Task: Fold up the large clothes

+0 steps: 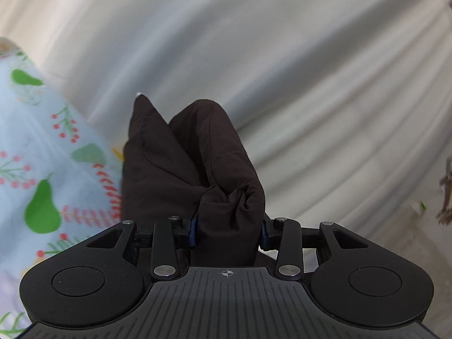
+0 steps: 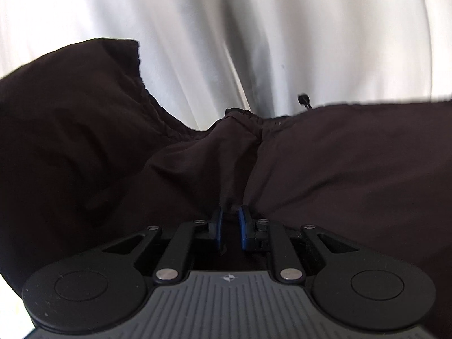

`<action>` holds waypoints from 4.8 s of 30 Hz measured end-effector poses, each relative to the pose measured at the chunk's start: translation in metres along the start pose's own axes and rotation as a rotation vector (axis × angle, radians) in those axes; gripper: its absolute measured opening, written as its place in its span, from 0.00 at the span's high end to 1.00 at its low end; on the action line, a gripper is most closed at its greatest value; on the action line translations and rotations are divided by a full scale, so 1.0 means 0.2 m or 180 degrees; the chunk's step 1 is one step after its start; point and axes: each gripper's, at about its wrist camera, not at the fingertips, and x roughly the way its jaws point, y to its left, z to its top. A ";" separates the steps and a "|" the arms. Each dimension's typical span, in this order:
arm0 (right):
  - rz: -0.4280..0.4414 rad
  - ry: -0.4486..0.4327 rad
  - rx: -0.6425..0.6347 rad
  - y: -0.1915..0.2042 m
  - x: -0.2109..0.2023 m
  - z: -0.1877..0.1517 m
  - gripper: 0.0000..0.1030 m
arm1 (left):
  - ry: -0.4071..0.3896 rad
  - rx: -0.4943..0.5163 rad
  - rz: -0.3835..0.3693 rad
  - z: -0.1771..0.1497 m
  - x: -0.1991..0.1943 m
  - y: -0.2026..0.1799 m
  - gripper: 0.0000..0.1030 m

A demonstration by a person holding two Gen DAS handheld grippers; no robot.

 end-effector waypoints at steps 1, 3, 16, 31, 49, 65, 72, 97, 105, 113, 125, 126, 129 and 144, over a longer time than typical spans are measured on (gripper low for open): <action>0.0064 0.0006 0.0103 -0.03 -0.01 0.00 0.97 | 0.0050 0.0061 -0.0053 -0.02 0.04 -0.03 0.60; 0.0200 0.0025 0.0332 -0.09 -0.01 0.00 1.00 | 0.0161 0.0142 -0.0144 -0.07 0.12 -0.09 0.60; 0.0888 0.0022 0.1460 -0.46 -0.32 0.12 0.60 | 0.0726 0.0750 -0.0308 -0.42 0.49 -0.19 0.62; 0.0475 0.0774 0.0300 0.03 0.04 0.48 0.62 | 0.0751 0.1174 -0.0179 -0.49 0.48 -0.20 0.61; 0.0259 0.0512 -0.0426 0.07 -0.14 0.47 0.81 | 0.0633 -0.0675 0.0658 -0.05 0.46 0.43 0.38; 0.0265 0.0593 -0.0637 0.23 -0.04 0.52 0.76 | 0.0656 -0.0898 0.0530 -0.13 0.56 0.44 0.35; -0.0008 -0.0189 -0.1280 0.34 -0.48 0.48 0.85 | 0.0644 -0.0536 0.0433 -0.09 0.48 0.18 0.35; -0.1036 -0.0735 0.0131 -0.56 -1.11 0.36 0.60 | 0.0853 0.1149 -0.0177 -0.67 0.88 -0.65 0.30; -0.0528 -0.0518 0.0528 -0.52 -0.73 0.58 0.69 | 0.0718 0.1316 -0.0121 -0.74 0.89 -0.70 0.25; -0.1047 -0.0548 0.0025 -0.60 -0.50 0.39 0.77 | 0.0629 0.1211 0.0129 -0.62 0.86 -0.75 0.24; -0.1049 -0.0753 0.0146 -0.72 -0.49 0.25 0.80 | 0.0640 0.1426 0.1025 -0.63 1.25 -0.72 0.13; -0.1046 -0.0765 0.0141 -0.72 -0.49 0.25 0.80 | 0.0630 0.1503 0.1056 -0.65 1.26 -0.72 0.10; -0.1072 -0.0822 0.0102 -0.72 -0.48 0.22 0.82 | 0.0616 0.1609 0.1067 -0.70 1.29 -0.69 0.04; -0.1236 -0.0319 -0.0001 -0.64 -0.23 0.71 0.66 | 0.0478 0.1471 0.0971 -0.69 1.26 -0.61 0.01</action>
